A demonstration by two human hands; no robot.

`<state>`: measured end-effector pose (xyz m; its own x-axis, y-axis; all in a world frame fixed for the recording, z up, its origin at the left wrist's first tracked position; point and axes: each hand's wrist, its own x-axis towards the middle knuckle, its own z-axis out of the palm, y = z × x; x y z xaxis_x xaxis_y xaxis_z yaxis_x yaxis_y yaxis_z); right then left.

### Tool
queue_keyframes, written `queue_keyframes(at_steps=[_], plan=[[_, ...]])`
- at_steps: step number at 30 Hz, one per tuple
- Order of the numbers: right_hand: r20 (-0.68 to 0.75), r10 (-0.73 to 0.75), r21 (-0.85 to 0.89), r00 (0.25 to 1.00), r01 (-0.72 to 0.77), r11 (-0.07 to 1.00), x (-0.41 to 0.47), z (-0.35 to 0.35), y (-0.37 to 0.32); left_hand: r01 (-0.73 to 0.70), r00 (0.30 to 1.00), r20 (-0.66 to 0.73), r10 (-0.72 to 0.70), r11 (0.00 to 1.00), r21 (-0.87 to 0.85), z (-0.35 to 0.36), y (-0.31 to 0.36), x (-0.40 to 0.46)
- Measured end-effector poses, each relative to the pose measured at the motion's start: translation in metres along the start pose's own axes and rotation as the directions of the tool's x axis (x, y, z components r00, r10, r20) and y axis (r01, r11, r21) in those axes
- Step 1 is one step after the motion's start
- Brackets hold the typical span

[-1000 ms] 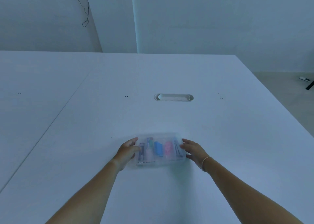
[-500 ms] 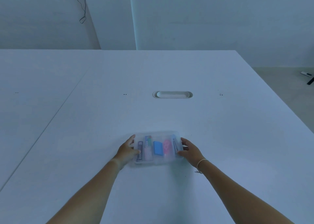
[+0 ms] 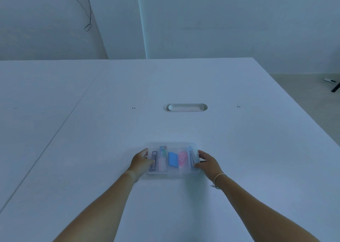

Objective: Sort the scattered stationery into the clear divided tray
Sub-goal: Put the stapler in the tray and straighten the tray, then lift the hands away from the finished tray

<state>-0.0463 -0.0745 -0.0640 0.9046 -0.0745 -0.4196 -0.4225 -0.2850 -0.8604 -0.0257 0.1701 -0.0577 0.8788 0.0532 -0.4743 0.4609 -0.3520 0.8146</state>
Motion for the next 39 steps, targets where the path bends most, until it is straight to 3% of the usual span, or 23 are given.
queue_keyframes(at_steps=[14,27,33,39], plan=[[-0.079,0.056,-0.024,0.995,-0.058,0.998,0.043,-0.027,-0.018,0.024,0.996,0.086,-0.030,0.997,0.078,0.020,0.026,0.065],[-0.103,0.045,-0.050,0.994,-0.050,0.997,0.047,-0.026,-0.022,0.013,0.999,0.030,-0.016,0.994,0.104,0.026,0.042,0.048],[-0.139,-0.101,-0.209,0.985,0.070,0.975,0.040,-0.037,-0.064,-0.149,0.989,0.022,0.149,0.952,0.267,0.008,0.084,0.037],[-0.102,-0.327,-0.470,0.939,0.244,0.848,0.030,-0.059,-0.145,-0.362,0.920,0.047,0.389,0.799,0.480,-0.020,0.163,0.014]])
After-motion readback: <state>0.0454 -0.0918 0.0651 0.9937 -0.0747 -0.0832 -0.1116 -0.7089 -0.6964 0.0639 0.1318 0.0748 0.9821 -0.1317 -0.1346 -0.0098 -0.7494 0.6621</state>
